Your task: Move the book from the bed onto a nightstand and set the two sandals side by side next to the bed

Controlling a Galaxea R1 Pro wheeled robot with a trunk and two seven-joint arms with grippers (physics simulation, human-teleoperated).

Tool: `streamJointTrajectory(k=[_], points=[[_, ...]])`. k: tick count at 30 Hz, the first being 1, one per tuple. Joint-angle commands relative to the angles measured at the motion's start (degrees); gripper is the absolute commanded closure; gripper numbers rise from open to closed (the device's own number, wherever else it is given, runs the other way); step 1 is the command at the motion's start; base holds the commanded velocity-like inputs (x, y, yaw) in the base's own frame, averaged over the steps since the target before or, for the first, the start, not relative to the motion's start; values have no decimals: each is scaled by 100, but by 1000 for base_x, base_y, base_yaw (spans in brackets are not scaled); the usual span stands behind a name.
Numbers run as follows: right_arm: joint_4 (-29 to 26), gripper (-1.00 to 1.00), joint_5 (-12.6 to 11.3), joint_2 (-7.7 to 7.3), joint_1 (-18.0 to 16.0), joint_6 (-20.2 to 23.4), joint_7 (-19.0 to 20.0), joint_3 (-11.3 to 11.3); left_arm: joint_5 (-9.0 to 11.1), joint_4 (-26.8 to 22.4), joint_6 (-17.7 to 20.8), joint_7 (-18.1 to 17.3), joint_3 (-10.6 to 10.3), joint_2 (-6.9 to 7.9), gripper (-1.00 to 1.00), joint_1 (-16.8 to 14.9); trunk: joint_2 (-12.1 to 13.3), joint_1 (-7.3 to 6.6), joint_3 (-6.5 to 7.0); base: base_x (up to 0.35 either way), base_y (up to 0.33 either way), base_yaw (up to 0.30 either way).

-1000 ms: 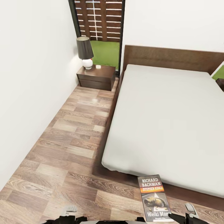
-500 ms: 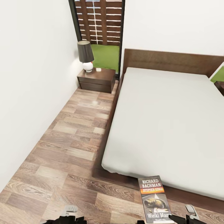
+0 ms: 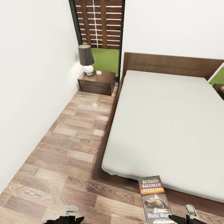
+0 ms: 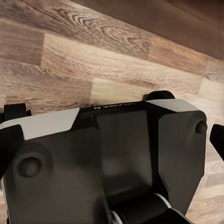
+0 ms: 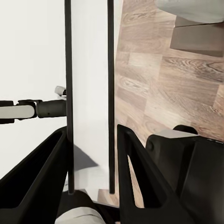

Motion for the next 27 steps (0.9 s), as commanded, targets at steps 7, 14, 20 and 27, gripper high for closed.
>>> streamJointTrajectory(k=[7,14,20,27], points=[[2,100,-17,-4,-3,41,23,7,13,9,-4,-25,21,1,-100,-4,-9,3,57,0,0,0],[2,100,-17,-5,-3,41,23,7,13,9,-4,-25,21,1,-100,-4,-9,3,123,0,0,0],[2,100,-17,-2,-3,41,23,7,13,9,-4,-22,21,1,-100,-4,-9,3,178,0,0,0],[2,100,-17,-3,-3,41,23,7,17,9,-4,-23,21,1,-100,-4,-9,3,243,0,0,0]])
